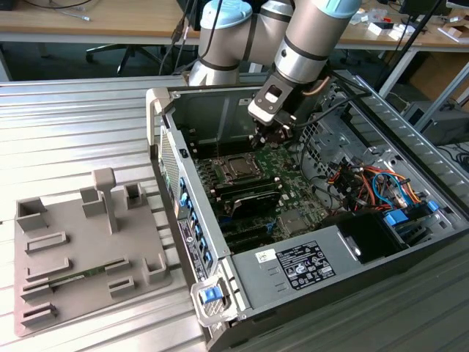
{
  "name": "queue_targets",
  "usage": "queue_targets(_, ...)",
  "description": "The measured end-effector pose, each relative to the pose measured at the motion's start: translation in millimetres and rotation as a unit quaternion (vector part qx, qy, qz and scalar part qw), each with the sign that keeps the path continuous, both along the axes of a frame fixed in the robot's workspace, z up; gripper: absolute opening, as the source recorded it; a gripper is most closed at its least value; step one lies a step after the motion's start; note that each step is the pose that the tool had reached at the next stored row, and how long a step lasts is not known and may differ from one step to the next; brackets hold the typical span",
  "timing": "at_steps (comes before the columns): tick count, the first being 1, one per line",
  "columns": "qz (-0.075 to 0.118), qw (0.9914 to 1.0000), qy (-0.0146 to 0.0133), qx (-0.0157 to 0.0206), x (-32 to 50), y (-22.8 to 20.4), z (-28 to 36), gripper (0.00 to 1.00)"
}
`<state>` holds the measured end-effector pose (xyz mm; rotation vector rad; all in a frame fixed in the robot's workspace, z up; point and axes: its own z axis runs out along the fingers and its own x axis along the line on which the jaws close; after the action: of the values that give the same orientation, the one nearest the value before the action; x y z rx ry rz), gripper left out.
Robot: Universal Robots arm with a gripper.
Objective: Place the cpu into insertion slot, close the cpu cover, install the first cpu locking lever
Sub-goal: 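Install the first cpu locking lever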
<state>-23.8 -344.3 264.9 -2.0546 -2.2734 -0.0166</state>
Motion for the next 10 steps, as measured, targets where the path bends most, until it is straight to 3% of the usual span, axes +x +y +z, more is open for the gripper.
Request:
queue_targets(2,0.009,0.99996,0.0000,-0.0036,-0.1,0.0,0.1,0.11)
queue_targets(4,0.021,0.99971,0.0000,-0.0122,0.0,0.0,-0.1,0.11)
queue_targets(7,0.035,0.99927,-0.0001,-0.0146,0.0,-0.1,0.0,0.11)
queue_targets(10,0.048,0.99875,-0.0003,-0.0145,0.0,0.0,-0.1,0.11)
